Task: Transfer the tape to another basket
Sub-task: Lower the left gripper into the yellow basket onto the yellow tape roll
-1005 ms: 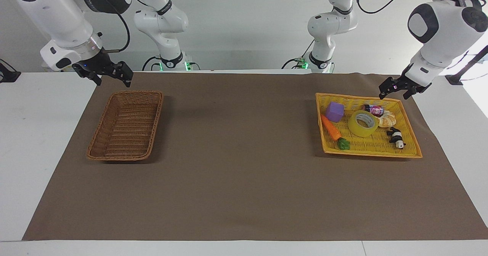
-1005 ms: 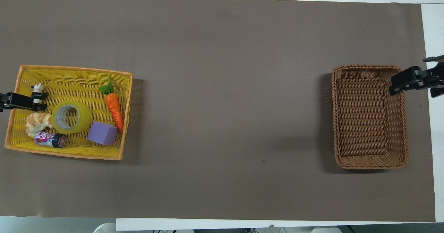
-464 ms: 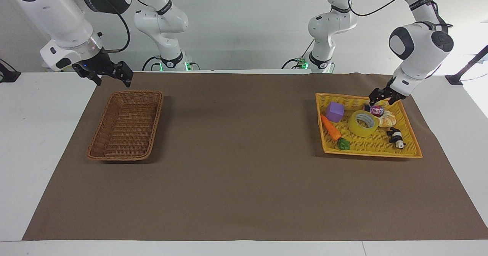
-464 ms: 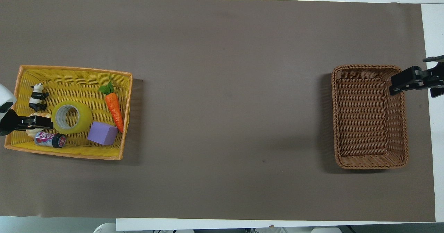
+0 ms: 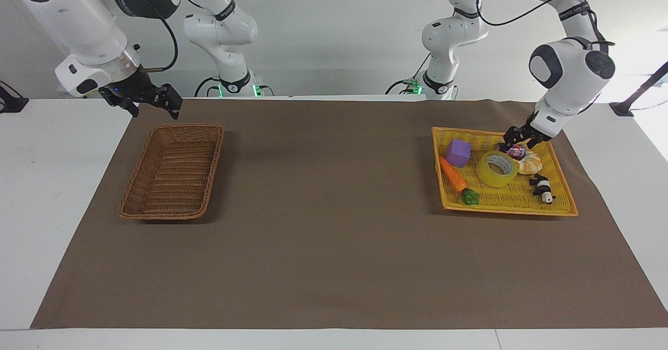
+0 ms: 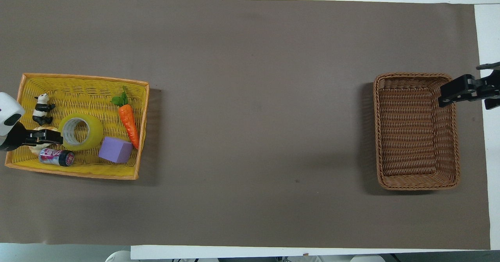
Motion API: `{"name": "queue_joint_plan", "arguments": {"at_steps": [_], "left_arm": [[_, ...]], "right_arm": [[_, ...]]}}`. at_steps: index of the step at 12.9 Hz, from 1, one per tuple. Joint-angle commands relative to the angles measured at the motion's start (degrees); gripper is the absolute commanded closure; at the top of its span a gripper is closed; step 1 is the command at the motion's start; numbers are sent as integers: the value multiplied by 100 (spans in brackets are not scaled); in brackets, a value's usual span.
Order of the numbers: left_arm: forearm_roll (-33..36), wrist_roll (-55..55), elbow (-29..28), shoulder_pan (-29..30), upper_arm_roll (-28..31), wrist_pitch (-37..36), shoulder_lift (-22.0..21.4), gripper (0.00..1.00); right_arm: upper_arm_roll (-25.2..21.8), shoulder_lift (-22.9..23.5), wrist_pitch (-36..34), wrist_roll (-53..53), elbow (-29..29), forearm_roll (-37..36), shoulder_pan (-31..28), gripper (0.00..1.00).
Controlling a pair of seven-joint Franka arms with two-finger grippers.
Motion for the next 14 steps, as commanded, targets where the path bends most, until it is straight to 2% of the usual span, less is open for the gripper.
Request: {"name": "queue_joint_plan", "arguments": {"at_steps": [1, 5, 6, 12, 14], "left_arm": [[49, -63, -89, -16, -4, 160, 1, 38], [49, -63, -124, -25, -4, 292, 142, 39], [49, -63, -141, -25, -4, 301, 151, 43], [49, 7, -168, -122, -5, 802, 441, 48], [49, 7, -168, -122, -4, 889, 519, 54]], "right_arm": [[35, -83, 62, -162, -93, -20, -34, 0], [26, -83, 62, -162, -93, -29, -34, 0], [26, -83, 62, -162, -93, -29, -43, 0], [26, -83, 62, -162, -93, -29, -43, 0], [26, -83, 62, -162, -93, -29, -34, 0]]}}
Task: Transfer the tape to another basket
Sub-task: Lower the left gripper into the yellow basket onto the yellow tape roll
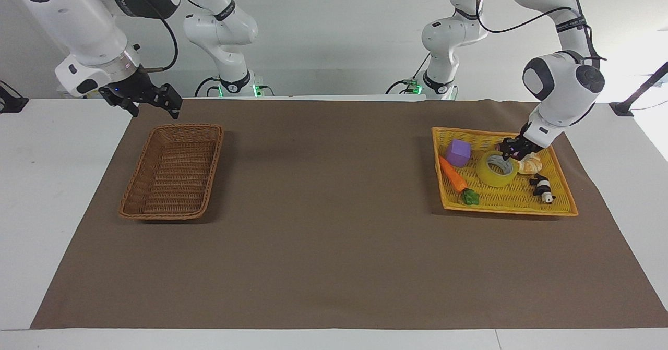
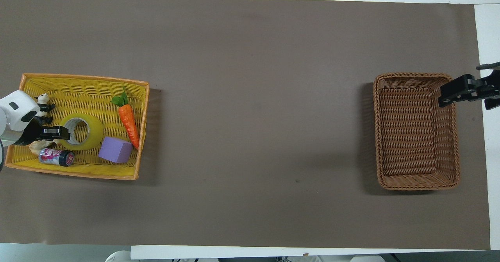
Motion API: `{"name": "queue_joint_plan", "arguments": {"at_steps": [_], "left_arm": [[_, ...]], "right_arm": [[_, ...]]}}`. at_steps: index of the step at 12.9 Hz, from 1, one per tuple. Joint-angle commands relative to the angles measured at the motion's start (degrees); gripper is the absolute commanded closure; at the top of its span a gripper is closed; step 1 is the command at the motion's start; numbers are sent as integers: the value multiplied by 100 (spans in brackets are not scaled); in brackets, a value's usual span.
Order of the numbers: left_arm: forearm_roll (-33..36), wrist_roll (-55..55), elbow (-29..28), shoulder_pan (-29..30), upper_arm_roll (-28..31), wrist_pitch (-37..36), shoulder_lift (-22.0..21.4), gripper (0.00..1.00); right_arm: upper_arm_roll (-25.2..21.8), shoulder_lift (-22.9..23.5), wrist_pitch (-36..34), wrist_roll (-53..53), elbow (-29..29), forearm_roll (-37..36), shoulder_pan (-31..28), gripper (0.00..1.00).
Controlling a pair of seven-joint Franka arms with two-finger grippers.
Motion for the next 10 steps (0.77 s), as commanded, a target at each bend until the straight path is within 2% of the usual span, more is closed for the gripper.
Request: {"name": "queue_joint_plan", "arguments": {"at_steps": [1, 10], "left_arm": [[49, -11, -86, -70, 36, 294, 72, 55], [49, -11, -271, -70, 35, 435, 107, 55]], "right_arm": [[26, -83, 62, -162, -93, -29, -43, 0], [26, -83, 62, -162, -93, -29, -34, 0]]}}
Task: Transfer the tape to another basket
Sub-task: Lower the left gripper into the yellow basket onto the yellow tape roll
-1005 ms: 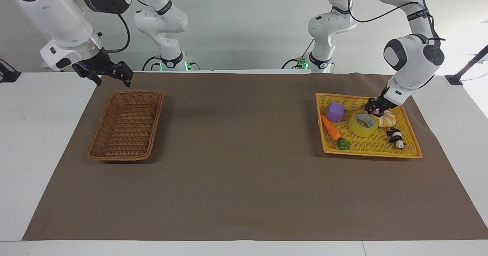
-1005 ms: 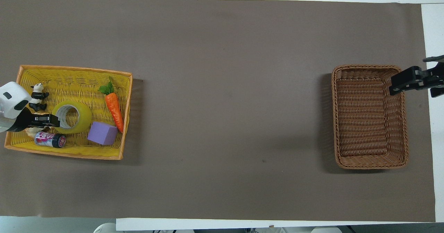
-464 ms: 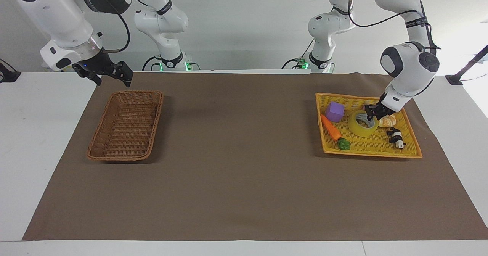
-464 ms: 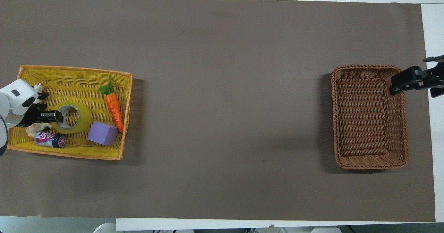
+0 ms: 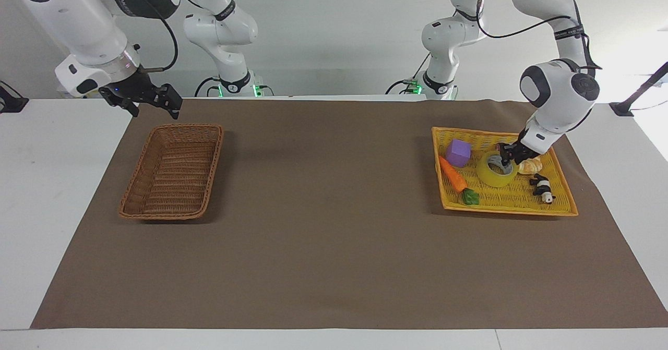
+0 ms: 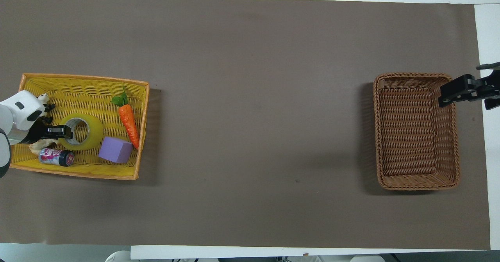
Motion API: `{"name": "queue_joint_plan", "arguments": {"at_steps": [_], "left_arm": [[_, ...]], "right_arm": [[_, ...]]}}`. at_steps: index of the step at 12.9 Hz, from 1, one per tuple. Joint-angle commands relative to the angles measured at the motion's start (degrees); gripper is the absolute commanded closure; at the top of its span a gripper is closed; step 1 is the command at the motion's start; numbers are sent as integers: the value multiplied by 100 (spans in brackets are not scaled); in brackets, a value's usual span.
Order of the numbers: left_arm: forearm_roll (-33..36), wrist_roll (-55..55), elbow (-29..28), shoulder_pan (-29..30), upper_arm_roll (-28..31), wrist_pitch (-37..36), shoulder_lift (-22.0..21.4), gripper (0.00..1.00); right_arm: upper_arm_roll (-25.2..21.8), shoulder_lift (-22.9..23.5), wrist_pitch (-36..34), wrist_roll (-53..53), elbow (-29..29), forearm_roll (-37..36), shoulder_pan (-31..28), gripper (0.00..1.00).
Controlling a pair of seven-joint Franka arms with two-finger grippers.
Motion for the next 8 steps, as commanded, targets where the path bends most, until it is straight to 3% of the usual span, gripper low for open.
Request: {"name": "queue_joint_plan", "arguments": {"at_steps": [1, 8], "left_arm": [[49, -21, -202, -70, 37, 279, -22, 56], [49, -56, -334, -123, 37, 552, 197, 57]], "right_arm": [[26, -83, 62, -162, -93, -29, -34, 0], [26, -83, 62, -162, -93, -29, -43, 0]]}}
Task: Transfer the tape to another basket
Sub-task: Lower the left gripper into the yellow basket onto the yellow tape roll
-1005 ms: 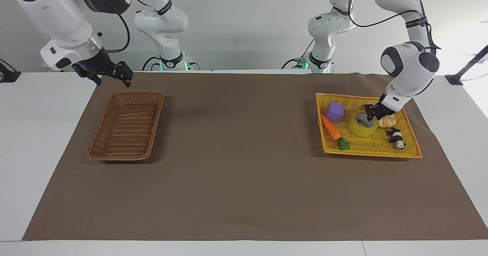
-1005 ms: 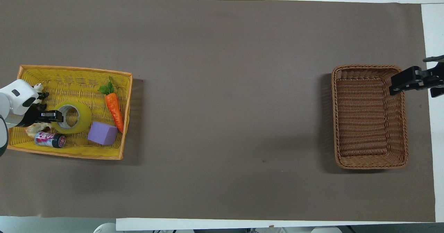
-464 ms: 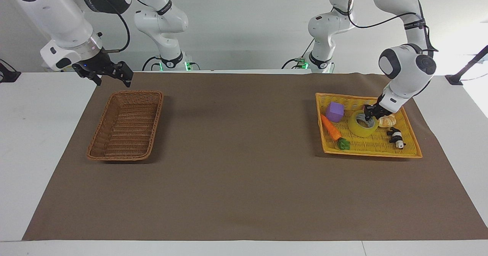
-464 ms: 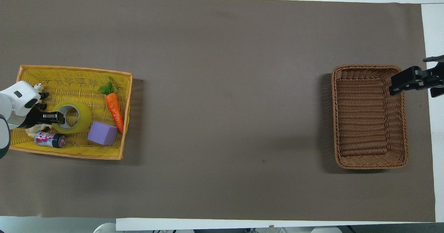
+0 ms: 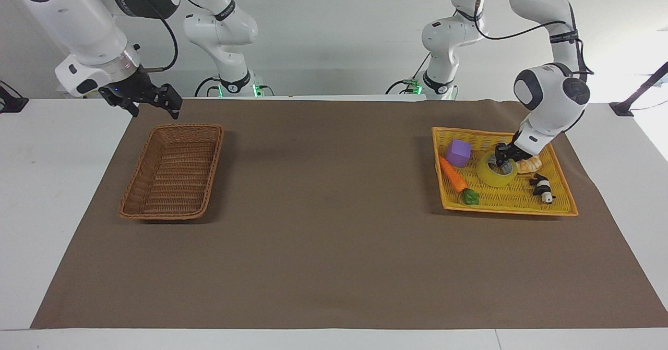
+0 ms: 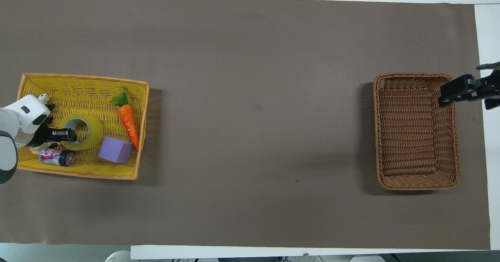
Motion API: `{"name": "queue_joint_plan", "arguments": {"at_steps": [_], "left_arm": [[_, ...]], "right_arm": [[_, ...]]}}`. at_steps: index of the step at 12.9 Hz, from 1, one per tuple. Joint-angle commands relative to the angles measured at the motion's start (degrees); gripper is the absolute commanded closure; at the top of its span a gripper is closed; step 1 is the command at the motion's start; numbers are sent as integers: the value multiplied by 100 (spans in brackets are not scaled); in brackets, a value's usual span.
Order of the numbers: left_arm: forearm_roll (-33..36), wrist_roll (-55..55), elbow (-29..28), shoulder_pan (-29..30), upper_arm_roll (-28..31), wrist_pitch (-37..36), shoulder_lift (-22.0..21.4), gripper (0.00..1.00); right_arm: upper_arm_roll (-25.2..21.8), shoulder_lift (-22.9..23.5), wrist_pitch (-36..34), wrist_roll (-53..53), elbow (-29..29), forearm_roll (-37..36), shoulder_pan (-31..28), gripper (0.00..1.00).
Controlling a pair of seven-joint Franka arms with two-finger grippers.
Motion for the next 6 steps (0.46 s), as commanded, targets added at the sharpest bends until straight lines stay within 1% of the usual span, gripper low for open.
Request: {"name": "queue_joint_plan", "arguments": {"at_steps": [1, 2, 3, 4, 5, 6], "left_arm": [[49, -46, -96, -104, 61, 222, 112, 59], [49, -38, -96, -104, 61, 222, 112, 66], [49, -20, -96, -95, 61, 213, 112, 78], [49, -11, -87, -86, 61, 196, 112, 93], [49, -11, -44, -60, 61, 152, 129, 100], [49, -3, 44, -69, 61, 108, 173, 100]], "right_arm": [[26, -83, 62, -162, -93, -29, -43, 0], [26, -83, 62, -162, -93, -20, -43, 0], [26, -83, 62, -162, -93, -29, -34, 0], [26, -83, 62, -162, -93, -29, -43, 0], [26, -83, 62, -162, -93, -29, -34, 0], [26, -83, 62, -162, -93, -29, -43, 0]]}}
